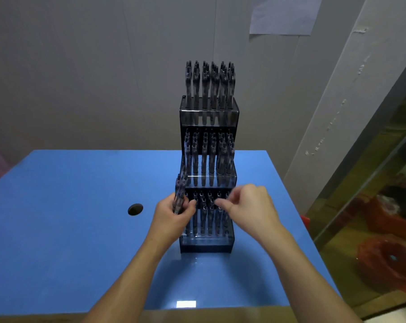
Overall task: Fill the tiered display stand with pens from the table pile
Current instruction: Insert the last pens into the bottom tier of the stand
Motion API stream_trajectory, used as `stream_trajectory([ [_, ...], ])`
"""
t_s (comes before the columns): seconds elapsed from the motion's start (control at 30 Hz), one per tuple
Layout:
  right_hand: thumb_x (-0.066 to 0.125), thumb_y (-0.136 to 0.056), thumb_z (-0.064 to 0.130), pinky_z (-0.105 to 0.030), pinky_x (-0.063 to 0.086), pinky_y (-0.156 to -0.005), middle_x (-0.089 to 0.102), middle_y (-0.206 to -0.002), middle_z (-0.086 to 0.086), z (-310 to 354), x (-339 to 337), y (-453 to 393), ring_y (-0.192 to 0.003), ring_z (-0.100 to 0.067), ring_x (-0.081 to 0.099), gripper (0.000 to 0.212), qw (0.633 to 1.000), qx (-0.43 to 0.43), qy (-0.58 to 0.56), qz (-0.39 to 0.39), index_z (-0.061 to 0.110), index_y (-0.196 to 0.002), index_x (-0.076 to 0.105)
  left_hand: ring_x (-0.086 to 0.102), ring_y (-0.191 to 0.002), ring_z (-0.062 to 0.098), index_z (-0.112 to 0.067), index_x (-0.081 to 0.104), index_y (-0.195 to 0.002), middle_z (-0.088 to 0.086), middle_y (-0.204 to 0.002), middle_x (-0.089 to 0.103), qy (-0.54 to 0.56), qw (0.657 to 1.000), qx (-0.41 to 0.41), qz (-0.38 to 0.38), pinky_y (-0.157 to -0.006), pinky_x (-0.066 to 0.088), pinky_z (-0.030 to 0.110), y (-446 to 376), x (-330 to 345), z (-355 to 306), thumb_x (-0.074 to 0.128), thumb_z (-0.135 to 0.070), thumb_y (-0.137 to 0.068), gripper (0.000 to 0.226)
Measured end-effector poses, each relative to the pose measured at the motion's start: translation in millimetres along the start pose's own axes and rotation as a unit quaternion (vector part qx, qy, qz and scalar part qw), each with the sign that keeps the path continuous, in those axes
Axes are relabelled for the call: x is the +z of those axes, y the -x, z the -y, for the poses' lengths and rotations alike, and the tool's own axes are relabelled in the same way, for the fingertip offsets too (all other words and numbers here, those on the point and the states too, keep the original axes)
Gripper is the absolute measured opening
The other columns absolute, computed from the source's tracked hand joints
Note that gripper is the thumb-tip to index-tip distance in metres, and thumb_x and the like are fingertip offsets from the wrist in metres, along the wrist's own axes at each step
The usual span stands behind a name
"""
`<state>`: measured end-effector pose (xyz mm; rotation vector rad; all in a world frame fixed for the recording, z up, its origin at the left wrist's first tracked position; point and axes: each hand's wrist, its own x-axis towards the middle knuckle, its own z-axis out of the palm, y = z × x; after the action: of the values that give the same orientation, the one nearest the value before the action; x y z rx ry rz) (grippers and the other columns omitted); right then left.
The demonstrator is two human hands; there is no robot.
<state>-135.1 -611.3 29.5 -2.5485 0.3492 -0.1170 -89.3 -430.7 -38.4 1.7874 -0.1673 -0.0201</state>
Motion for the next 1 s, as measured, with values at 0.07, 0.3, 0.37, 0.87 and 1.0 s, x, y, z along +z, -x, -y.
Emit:
stream_trajectory([
  [0.07,0.083,-0.080,0.049,-0.018,0.048,-0.061,0.069,-0.067,0.010,18,-9,3,-0.068,-0.003,0.065,0.027,0.994,-0.046,-0.100,0.001,0.025,-0.075,0.071,0.033,-0.051,0.012,-0.015,0.043,-0.068,-0.006,-0.053,0.037,-0.002,1.000,0.010,0.006,-0.048,0.032,0.021,-1,2,0,0.069,-0.010,-0.095,0.038],
  [0.3,0.084,-0.078,0.048,-0.009,0.049,-0.058,0.070,-0.065,0.012,51,-3,9,-0.065,0.005,0.065,0.026,0.977,-0.076,-0.193,-0.038,0.024,-0.075,0.075,0.038,-0.051,0.013,-0.014,0.050,-0.069,-0.005,-0.053,0.044,-0.058,0.998,0.035,-0.007,-0.049,0.034,0.029,1,3,-1,0.066,-0.012,-0.094,0.030],
  [0.37,0.081,-0.083,0.041,-0.009,0.047,-0.056,0.069,-0.060,0.012,52,0,8,-0.060,0.004,0.065,0.022,0.976,-0.066,-0.202,-0.043,0.023,-0.072,0.075,0.041,-0.052,0.014,-0.012,0.054,-0.072,-0.001,-0.055,0.050,-0.072,0.996,0.043,-0.012,-0.050,0.036,0.032,1,1,-2,0.067,-0.015,-0.094,0.026],
  [0.87,0.064,-0.093,0.003,-0.048,0.064,-0.069,0.074,-0.071,-0.013,43,-15,9,-0.064,-0.028,0.075,0.013,0.870,-0.041,-0.475,-0.123,0.001,-0.081,0.059,0.026,-0.047,0.006,-0.016,0.031,-0.064,-0.013,-0.048,0.030,-0.052,0.994,0.005,-0.100,-0.045,0.024,0.018,-1,-23,16,0.064,-0.019,-0.099,0.049],
  [1.0,0.068,-0.085,0.015,-0.042,0.063,-0.067,0.072,-0.067,-0.008,36,0,8,-0.063,-0.024,0.072,0.015,0.927,-0.062,-0.353,-0.113,0.015,-0.073,0.059,0.028,-0.053,0.012,-0.015,0.033,-0.066,0.005,-0.062,0.033,-0.023,0.994,-0.016,-0.109,-0.049,0.025,0.026,-3,-31,26,0.060,-0.022,-0.102,0.045],
])
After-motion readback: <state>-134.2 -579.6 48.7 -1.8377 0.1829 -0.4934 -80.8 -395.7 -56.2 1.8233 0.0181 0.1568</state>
